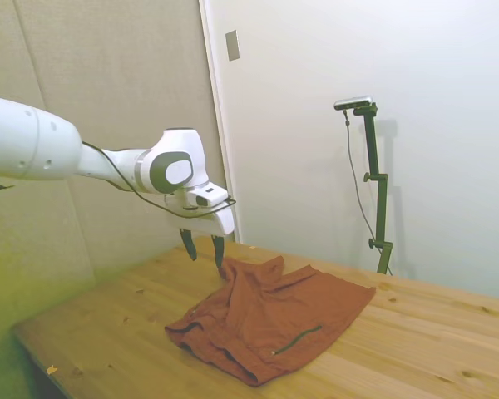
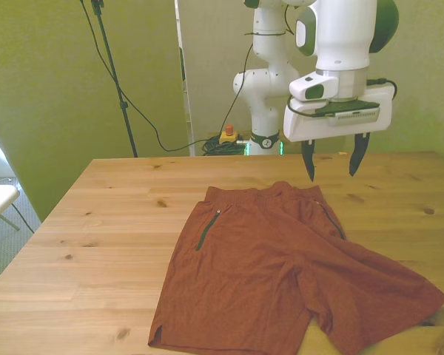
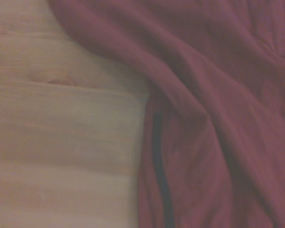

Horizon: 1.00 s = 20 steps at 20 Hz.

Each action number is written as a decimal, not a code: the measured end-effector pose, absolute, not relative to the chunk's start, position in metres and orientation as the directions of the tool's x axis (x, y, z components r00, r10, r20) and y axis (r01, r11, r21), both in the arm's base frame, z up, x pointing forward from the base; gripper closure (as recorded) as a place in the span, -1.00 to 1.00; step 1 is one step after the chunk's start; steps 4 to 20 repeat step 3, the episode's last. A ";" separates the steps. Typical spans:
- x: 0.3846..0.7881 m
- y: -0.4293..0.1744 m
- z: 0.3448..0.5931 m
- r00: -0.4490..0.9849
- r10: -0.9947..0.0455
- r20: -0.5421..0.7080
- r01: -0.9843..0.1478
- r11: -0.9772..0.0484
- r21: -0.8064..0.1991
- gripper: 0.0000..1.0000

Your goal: Unfold the shorts

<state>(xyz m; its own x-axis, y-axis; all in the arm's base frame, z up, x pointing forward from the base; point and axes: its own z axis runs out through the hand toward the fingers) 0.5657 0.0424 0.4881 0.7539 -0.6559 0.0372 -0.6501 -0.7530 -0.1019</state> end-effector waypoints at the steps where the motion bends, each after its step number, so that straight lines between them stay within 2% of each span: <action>1: 0.550 0.044 0.491 0.758 -0.651 0.040 -0.645 -0.757 -0.105 -1.00; 3: 0.519 0.043 0.495 0.759 -0.650 0.045 -0.642 -0.758 -0.114 -1.00; 20: 0.519 0.043 0.495 0.759 -0.650 0.045 -0.642 -0.758 -0.114 -1.00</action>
